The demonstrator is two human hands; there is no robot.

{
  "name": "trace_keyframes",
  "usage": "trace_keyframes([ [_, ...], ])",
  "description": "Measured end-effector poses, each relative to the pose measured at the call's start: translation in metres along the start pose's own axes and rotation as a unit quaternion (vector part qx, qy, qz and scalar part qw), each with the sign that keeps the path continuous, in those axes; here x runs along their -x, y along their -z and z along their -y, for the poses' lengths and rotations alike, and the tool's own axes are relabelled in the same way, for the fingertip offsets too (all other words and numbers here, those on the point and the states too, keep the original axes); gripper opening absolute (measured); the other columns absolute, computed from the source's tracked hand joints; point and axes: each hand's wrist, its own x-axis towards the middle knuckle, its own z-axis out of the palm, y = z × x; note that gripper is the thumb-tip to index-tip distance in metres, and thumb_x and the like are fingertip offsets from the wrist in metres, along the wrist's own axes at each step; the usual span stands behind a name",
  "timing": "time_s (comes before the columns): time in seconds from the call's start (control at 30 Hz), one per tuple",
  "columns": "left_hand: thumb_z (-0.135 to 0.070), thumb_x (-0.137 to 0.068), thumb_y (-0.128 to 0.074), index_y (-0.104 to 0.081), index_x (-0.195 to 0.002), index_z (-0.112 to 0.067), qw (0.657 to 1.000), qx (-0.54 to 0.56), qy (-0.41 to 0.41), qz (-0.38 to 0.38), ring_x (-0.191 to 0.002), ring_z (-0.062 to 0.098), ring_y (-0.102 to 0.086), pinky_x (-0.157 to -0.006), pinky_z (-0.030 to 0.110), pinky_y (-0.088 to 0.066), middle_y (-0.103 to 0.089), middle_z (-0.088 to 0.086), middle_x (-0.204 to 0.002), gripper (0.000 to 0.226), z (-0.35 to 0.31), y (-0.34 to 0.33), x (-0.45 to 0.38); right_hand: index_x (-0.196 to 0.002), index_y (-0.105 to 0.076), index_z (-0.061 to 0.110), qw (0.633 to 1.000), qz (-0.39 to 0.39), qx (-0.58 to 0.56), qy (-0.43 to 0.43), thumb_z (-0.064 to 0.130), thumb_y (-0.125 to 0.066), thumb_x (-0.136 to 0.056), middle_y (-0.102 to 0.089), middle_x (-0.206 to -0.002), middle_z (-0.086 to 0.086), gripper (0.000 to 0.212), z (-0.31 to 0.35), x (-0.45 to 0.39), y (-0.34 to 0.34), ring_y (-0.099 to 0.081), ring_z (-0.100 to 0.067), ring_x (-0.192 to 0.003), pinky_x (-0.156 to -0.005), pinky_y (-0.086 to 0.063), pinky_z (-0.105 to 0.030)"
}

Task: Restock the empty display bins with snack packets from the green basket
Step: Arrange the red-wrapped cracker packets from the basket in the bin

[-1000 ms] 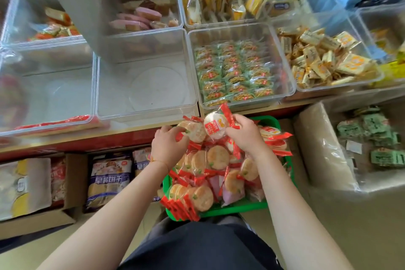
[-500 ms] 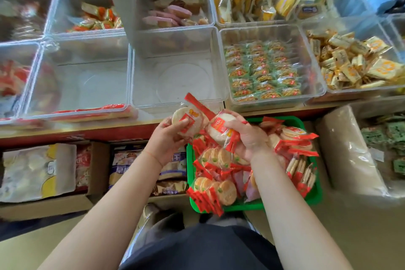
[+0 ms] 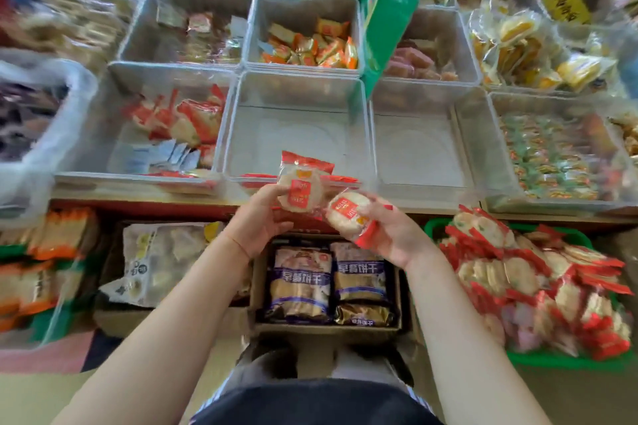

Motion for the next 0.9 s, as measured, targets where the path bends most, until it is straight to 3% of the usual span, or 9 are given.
trace_keyframes([
  [0.07, -0.022, -0.094, -0.055, -0.059, -0.112, -0.016, 1.000, 0.012, -0.021, -0.014, -0.080, 0.017, -0.063, -0.070, 0.030, -0.049, -0.067, 0.006, -0.096, 0.020, -0.022, 0.036, -0.003, -0.134, -0.050, -0.005, 0.999, -0.019, 0.035, 0.013, -0.003, -0.059, -0.086, -0.058, -0.125, -0.030, 0.048, -0.010, -0.017, -0.037, -0.065, -0.035, -0.099, -0.075, -0.059, -0.040],
  [0.13, -0.014, -0.095, -0.054, -0.057, -0.105, -0.013, 0.999, 0.035, -0.034, -0.009, -0.082, 0.018, -0.064, -0.071, 0.031, -0.053, -0.064, 0.009, -0.097, 0.011, -0.039, 0.060, -0.007, -0.133, -0.049, -0.011, 0.998, -0.039, 0.031, 0.042, -0.008, -0.057, -0.085, -0.054, -0.132, -0.033, 0.049, -0.015, -0.029, -0.058, -0.060, -0.040, -0.113, -0.092, -0.054, -0.045],
  [0.2, -0.007, -0.096, -0.053, -0.054, -0.093, -0.014, 0.999, 0.031, -0.042, -0.004, -0.077, 0.017, -0.065, -0.076, 0.034, -0.056, -0.065, 0.007, -0.090, 0.008, -0.049, 0.075, -0.012, -0.138, -0.047, -0.009, 0.997, -0.038, -0.013, 0.069, -0.006, -0.060, -0.083, -0.054, -0.134, -0.028, 0.056, -0.015, -0.035, -0.070, -0.056, -0.036, -0.119, -0.104, -0.046, -0.046],
  [0.33, 0.002, -0.091, -0.060, -0.049, -0.107, -0.011, 0.998, -0.018, -0.039, 0.046, -0.077, 0.022, -0.066, -0.077, 0.038, -0.061, -0.064, 0.012, -0.096, 0.023, -0.057, 0.085, -0.022, -0.143, -0.046, 0.000, 0.997, 0.028, -0.010, 0.067, 0.006, -0.066, -0.085, -0.051, -0.142, -0.021, 0.061, -0.009, -0.043, -0.089, -0.050, -0.035, -0.131, -0.113, -0.036, -0.053],
  [0.43, 0.005, -0.088, -0.063, -0.057, -0.109, -0.018, 0.992, -0.070, -0.019, 0.101, -0.073, 0.019, -0.069, -0.067, 0.032, -0.059, -0.069, 0.007, -0.087, 0.031, -0.060, 0.082, -0.025, -0.139, -0.050, -0.003, 0.998, 0.036, 0.035, 0.044, 0.010, -0.065, -0.086, -0.057, -0.131, -0.021, 0.056, -0.007, -0.054, -0.102, -0.054, -0.036, -0.123, -0.112, -0.037, -0.056],
  [0.57, -0.006, -0.089, -0.067, -0.062, -0.118, -0.012, 0.984, -0.128, 0.007, 0.123, -0.088, 0.021, -0.069, -0.081, 0.038, -0.059, -0.072, 0.007, -0.097, 0.030, -0.076, 0.082, -0.034, -0.132, -0.053, -0.007, 0.993, 0.023, 0.114, 0.011, 0.016, -0.067, -0.079, -0.064, -0.117, -0.021, 0.059, 0.007, -0.069, -0.108, -0.060, -0.034, -0.110, -0.102, -0.045, -0.052],
  [0.73, -0.017, -0.086, -0.073, -0.069, -0.111, -0.018, 0.938, -0.330, -0.014, 0.104, -0.076, 0.010, -0.063, -0.062, 0.024, -0.051, -0.071, -0.004, -0.085, 0.026, -0.113, 0.081, -0.069, -0.113, -0.062, 0.003, 0.975, 0.037, 0.219, -0.020, 0.013, -0.065, -0.084, -0.069, -0.100, -0.011, 0.030, 0.031, -0.089, -0.107, -0.065, -0.025, -0.097, -0.091, -0.052, -0.044],
  [0.83, -0.015, -0.083, -0.076, -0.070, -0.105, -0.017, 0.921, -0.372, -0.117, 0.017, -0.075, 0.010, -0.062, -0.059, 0.019, -0.049, -0.070, -0.006, -0.087, 0.023, -0.121, 0.072, -0.094, -0.112, -0.060, 0.006, 0.982, -0.046, 0.178, 0.041, 0.015, -0.067, -0.086, -0.069, -0.105, -0.014, 0.029, 0.047, -0.108, -0.095, -0.066, -0.030, -0.104, -0.094, -0.052, -0.049],
  [0.9, -0.019, -0.083, -0.076, -0.071, -0.105, -0.020, 0.868, -0.429, -0.238, -0.080, -0.080, 0.012, -0.062, -0.068, 0.018, -0.049, -0.069, -0.006, -0.090, 0.023, -0.118, 0.072, -0.111, -0.111, -0.058, 0.013, 0.982, -0.114, 0.116, 0.099, 0.013, -0.060, -0.096, -0.068, -0.107, -0.014, 0.016, 0.058, -0.116, -0.088, -0.067, -0.034, -0.104, -0.086, -0.058, -0.049],
])
